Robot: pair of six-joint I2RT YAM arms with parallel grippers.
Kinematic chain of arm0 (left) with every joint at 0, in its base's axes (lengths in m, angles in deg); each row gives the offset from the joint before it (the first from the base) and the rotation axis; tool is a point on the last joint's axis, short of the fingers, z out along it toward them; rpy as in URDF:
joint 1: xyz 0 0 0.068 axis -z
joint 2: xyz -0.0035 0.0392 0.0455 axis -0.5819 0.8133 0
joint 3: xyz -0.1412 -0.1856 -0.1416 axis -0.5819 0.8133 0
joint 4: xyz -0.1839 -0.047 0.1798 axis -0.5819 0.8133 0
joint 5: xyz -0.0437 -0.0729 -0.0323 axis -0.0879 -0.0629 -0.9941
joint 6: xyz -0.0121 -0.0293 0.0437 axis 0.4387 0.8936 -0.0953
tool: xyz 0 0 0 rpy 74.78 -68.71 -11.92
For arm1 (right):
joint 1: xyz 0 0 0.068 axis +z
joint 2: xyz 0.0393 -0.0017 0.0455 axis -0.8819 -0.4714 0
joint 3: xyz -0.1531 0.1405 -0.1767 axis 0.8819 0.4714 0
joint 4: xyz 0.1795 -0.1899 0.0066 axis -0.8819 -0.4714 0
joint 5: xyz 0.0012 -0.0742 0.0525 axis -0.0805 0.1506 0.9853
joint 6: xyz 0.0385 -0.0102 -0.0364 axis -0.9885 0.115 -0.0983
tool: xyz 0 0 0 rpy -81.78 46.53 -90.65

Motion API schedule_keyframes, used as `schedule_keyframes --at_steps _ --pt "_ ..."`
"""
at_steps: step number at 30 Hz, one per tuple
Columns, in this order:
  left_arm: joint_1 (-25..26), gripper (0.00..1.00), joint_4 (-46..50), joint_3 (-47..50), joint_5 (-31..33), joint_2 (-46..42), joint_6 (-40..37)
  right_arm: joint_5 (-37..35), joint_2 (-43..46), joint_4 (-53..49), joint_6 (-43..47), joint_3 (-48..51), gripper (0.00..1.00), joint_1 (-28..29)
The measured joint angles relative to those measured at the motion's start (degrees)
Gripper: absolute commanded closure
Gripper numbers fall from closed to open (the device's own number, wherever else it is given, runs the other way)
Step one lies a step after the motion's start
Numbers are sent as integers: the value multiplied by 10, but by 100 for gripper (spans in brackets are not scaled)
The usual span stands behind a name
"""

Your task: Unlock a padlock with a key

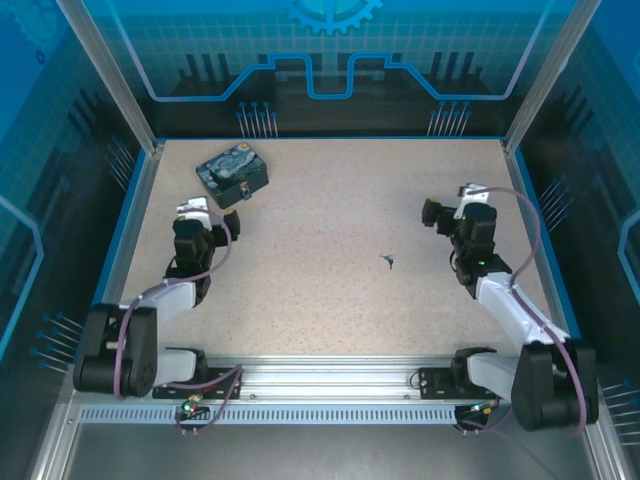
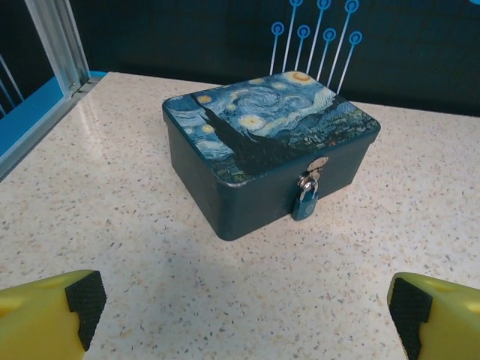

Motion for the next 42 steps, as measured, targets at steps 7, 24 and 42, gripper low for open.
schedule_keyframes --at_steps 7,24,42 --pt "0 1 282 -195 -2 -22 96 37 29 -200 -102 -82 0 -45" --pt "-2 1 624 -726 -31 412 118 131 -100 -378 -119 -186 0 213" --pt "-18 1 730 -1121 -31 722 90 144 -7 -400 -101 -177 0 222"
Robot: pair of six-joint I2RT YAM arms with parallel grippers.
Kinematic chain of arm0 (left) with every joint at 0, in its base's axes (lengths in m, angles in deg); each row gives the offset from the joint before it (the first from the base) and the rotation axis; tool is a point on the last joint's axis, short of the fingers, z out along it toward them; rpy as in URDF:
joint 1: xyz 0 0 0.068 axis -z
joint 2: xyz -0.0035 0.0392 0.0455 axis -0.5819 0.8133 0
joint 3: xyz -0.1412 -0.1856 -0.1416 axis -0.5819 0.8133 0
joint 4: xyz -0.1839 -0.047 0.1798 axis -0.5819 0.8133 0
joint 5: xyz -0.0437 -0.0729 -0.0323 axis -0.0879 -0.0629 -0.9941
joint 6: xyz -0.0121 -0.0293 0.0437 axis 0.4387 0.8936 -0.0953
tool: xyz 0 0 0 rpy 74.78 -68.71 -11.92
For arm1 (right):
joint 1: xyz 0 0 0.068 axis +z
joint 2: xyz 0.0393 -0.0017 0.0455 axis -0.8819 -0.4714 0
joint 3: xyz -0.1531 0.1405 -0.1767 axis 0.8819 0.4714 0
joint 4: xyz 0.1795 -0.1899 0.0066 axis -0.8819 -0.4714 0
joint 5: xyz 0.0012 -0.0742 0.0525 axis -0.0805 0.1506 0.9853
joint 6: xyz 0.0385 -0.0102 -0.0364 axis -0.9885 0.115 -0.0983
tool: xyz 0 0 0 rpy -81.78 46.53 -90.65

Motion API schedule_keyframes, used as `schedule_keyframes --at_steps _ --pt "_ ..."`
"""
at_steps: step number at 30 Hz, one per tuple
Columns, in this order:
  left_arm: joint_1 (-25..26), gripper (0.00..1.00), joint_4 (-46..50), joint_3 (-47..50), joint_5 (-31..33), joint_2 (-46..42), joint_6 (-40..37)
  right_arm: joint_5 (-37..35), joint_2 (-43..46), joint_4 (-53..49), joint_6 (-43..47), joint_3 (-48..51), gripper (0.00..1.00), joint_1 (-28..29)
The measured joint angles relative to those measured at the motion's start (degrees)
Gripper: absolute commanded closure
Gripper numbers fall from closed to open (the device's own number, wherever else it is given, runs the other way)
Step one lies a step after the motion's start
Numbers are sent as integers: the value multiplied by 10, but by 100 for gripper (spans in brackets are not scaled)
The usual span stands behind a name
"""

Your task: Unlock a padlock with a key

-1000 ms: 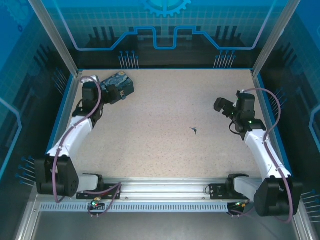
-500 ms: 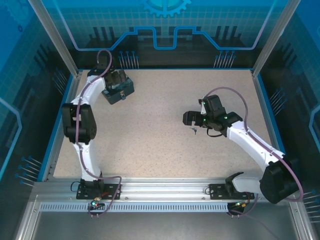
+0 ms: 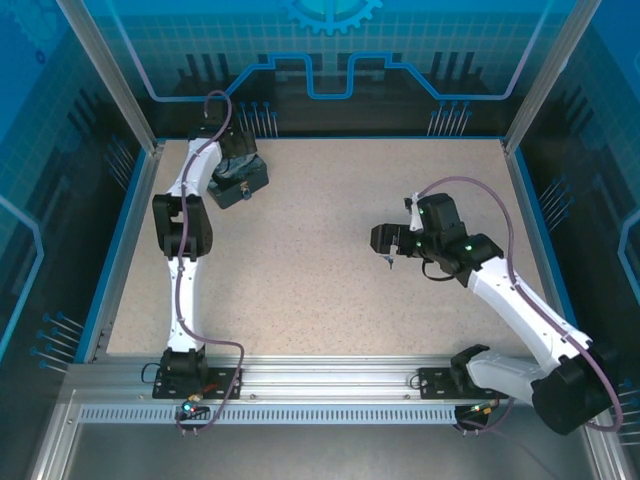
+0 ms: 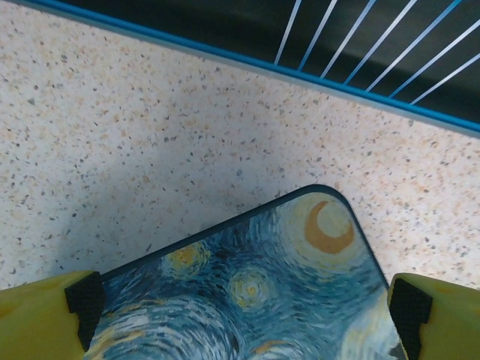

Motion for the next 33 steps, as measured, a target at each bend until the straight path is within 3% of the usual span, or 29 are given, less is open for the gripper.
schedule_keyframes --at_steps 15,24,33 --pt "10 1 20 -18 -11 12 -21 -18 50 -27 7 0 0 0" --pt "70 1 -39 158 0 -87 -24 -28 65 -27 -10 0 0 0" --pt "145 1 -46 231 -16 -138 12 -29 68 -12 -36 0 0 0"
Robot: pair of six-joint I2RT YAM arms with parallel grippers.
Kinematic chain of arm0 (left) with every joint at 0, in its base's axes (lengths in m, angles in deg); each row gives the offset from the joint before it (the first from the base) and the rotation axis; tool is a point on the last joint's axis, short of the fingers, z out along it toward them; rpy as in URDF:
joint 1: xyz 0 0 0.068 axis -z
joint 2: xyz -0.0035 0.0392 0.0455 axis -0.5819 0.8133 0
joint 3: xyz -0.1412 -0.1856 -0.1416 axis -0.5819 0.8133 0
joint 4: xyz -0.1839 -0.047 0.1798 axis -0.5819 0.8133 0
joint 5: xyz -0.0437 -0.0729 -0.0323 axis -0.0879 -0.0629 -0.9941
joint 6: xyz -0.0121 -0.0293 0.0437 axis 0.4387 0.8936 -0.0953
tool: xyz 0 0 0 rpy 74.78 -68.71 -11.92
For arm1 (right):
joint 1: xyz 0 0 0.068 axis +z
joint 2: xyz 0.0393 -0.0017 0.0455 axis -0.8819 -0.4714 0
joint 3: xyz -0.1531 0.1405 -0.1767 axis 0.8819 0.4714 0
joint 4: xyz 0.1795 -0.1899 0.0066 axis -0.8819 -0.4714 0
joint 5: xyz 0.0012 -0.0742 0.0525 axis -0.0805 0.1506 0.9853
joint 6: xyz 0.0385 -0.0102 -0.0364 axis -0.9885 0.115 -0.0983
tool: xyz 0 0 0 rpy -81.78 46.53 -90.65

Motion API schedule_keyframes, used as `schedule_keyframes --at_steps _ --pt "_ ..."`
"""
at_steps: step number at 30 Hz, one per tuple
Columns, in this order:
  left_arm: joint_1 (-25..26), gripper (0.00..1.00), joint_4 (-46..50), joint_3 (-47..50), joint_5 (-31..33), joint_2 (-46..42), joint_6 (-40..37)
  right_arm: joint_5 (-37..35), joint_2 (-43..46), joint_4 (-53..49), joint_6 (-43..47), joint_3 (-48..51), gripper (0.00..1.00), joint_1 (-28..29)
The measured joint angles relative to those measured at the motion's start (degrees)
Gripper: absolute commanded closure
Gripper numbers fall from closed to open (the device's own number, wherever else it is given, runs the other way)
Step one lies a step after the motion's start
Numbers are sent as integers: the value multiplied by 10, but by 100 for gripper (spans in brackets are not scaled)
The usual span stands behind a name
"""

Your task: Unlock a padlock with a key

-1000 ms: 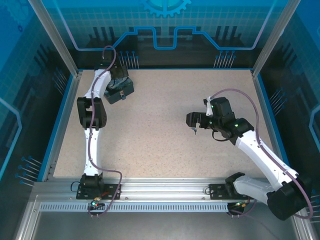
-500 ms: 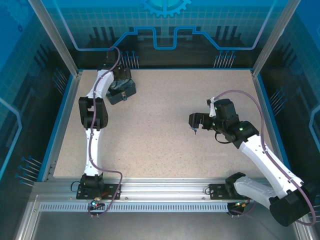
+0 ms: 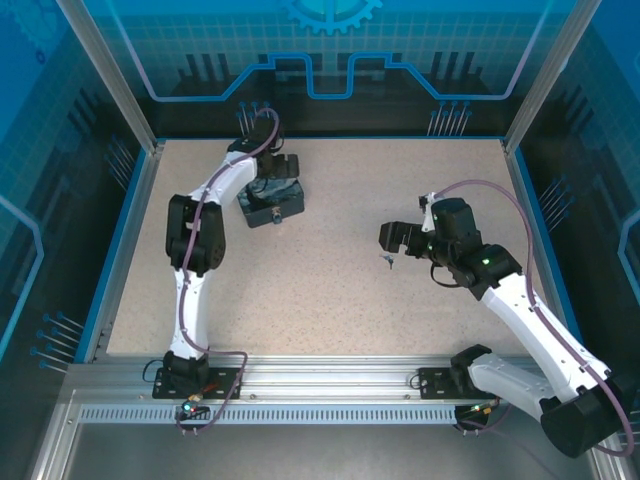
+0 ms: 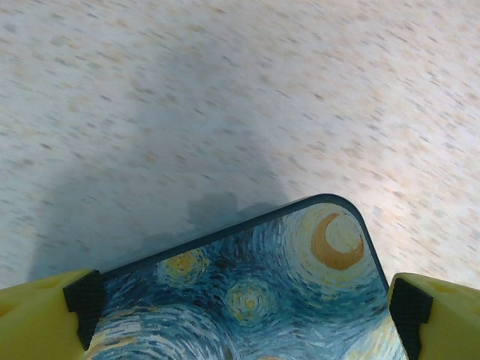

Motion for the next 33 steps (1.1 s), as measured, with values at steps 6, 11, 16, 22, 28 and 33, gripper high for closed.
schedule_keyframes --at_steps 6,11,16,22,28,33 --pt "72 1 -27 52 -24 -34 59 3 -7 15 -18 8 0 0" --pt "133 1 -50 71 -52 -47 117 3 -9 16 -20 9 0 0" --pt "169 1 -44 77 -82 -64 166 4 -11 17 -20 16 0 0" --pt "132 1 -49 164 -92 -163 185 0 -30 21 -21 38 0 0" --pt "67 1 -80 290 -85 -281 184 3 -69 28 -42 63 0 -1" --pt "50 1 -125 379 -92 -314 185 36 -161 43 -57 30 0 -1"
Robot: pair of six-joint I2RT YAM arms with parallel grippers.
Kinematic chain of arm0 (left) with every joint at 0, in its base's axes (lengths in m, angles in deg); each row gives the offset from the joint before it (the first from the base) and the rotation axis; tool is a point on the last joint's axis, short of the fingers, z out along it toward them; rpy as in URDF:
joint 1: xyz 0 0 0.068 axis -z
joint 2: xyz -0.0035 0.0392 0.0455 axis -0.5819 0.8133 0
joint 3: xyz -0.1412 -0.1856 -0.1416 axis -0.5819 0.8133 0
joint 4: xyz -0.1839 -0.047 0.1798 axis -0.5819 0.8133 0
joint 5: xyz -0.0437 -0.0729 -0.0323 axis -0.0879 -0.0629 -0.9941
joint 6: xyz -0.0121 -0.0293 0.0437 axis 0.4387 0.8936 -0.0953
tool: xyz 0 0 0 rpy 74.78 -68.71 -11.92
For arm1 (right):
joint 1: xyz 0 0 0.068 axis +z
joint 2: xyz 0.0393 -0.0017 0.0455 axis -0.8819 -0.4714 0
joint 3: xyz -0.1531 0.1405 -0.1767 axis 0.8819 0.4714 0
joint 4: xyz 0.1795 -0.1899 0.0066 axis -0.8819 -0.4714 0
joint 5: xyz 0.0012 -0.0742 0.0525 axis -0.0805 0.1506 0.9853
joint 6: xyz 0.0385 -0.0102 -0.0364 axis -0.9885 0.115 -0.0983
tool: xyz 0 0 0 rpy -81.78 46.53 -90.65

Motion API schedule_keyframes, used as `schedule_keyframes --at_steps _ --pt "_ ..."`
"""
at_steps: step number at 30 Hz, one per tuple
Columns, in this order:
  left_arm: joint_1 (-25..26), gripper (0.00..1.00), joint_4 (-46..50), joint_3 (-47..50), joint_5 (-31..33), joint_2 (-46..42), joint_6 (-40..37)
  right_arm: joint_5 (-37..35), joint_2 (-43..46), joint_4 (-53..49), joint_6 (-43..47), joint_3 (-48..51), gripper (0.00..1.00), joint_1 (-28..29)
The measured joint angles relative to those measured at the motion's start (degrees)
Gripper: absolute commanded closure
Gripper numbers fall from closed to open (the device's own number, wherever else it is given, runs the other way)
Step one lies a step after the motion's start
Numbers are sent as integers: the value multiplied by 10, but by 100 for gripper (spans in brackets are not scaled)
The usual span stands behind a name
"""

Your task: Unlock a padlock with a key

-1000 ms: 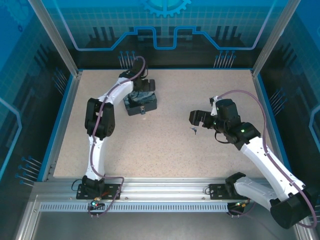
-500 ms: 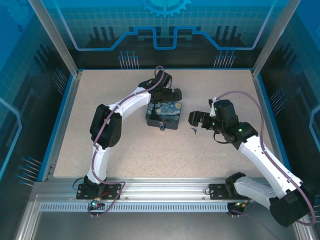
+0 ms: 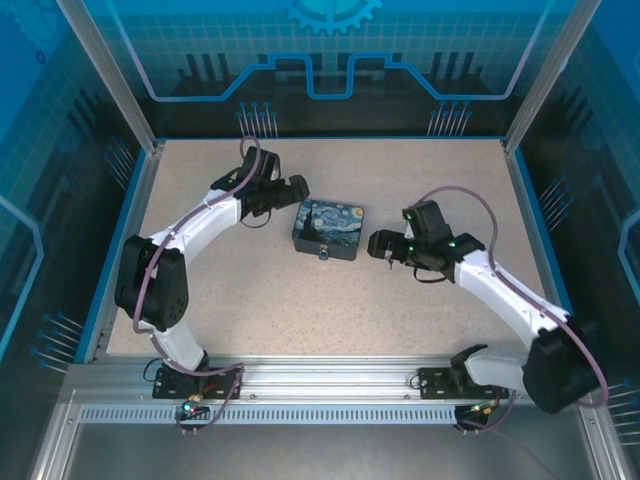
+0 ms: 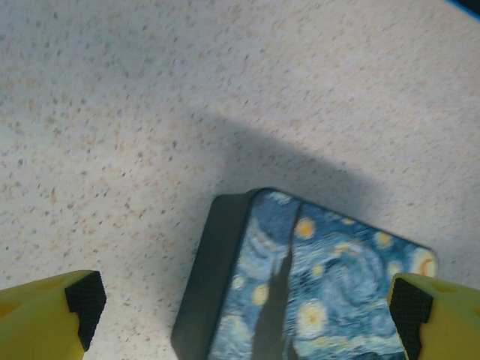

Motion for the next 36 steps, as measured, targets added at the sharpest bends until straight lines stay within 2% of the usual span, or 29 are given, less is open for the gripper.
schedule_keyframes --at_steps 4,9,16,22,28,36 --pt "-2 1 -37 48 -28 2 4 22 -74 23 -10 -42 0 0" --pt "0 1 -84 52 -61 14 19 56 -118 55 -33 -61 0 -5" --pt "31 1 -160 74 -87 23 63 89 -203 77 -64 -124 0 -11" --pt "43 1 -232 134 -92 22 111 115 -258 94 -100 -159 0 -31" --pt "43 1 -247 174 -87 7 138 138 -303 105 -125 -199 0 -35" --pt "41 1 -250 186 -48 -50 146 164 -341 117 -152 -250 0 -35"
